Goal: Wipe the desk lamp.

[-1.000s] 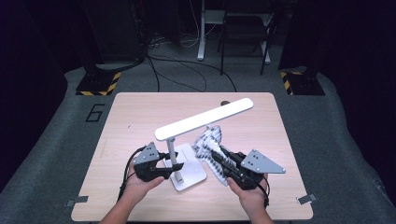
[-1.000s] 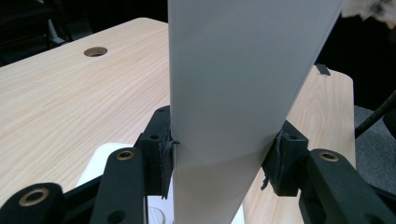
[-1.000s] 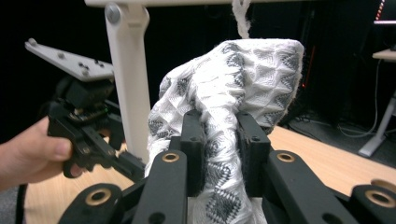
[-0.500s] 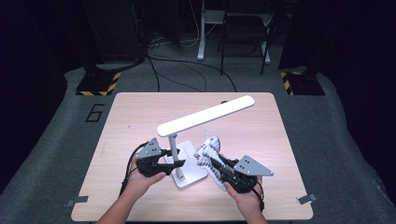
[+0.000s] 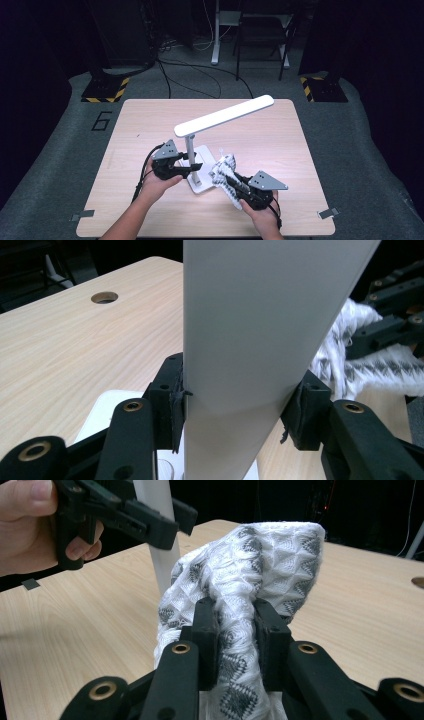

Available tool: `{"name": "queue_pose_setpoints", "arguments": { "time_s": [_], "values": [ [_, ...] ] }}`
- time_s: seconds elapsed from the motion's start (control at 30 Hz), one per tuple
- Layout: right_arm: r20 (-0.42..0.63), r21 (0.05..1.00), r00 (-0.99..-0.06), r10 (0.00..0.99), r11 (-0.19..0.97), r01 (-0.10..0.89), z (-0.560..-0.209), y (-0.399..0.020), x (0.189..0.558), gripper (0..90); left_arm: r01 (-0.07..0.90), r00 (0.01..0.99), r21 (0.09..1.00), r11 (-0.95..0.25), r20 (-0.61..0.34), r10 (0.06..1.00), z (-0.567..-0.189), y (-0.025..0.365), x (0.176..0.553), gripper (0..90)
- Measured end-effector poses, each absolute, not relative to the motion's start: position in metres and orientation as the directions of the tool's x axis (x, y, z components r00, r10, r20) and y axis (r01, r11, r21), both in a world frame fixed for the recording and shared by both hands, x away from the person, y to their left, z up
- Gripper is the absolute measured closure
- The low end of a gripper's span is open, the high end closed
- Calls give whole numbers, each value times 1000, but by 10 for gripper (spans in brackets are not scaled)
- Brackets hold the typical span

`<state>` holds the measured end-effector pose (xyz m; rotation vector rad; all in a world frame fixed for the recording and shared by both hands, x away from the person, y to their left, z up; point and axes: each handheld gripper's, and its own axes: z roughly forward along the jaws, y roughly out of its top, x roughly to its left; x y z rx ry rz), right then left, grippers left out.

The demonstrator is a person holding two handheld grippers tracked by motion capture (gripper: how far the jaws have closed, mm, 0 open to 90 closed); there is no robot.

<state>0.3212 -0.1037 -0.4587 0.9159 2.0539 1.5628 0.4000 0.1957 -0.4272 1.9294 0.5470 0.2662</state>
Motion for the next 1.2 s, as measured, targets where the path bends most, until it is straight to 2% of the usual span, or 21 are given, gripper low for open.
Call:
{"name": "queue_pose_setpoints", "arguments": {
  "time_s": [0.13, 0.47, 0.6, 0.73, 0.83, 1.0, 1.07, 1.2],
  "values": [
    [116, 946, -701, 704, 138, 295, -467, -106, 325, 746, 263, 869, 906, -331, -72, 490, -427, 193, 408, 507],
    [87, 935, -718, 690, 191, 297, -478, -97, 328, 744, 279, 869, 899, -338, -87, 487, -426, 190, 419, 492],
    [95, 929, -719, 689, 198, 313, -482, -96, 330, 740, 305, 857, 892, -333, -105, 504, -426, 191, 418, 406],
    [99, 927, -724, 683, 201, 317, -483, -96, 330, 739, 308, 849, 899, -311, -112, 517, -423, 197, 412, 326],
    [103, 924, -730, 675, 207, 322, -484, -94, 329, 738, 293, 823, 913, -285, -90, 561, -418, 212, 395, 324],
    [101, 917, -762, 639, 239, 321, -488, -88, 328, 737, 303, 811, 914, -271, -98, 577, -421, 235, 375, 315],
    [98, 913, -775, 625, 254, 320, -489, -83, 327, 736, 332, 775, 913, -236, -121, 621, -428, 252, 363, 319],
    [100, 909, -793, 601, 269, 319, -491, -76, 327, 735, 363, 759, 903, -229, -144, 635, -436, 264, 353, 315]
  ]
}}
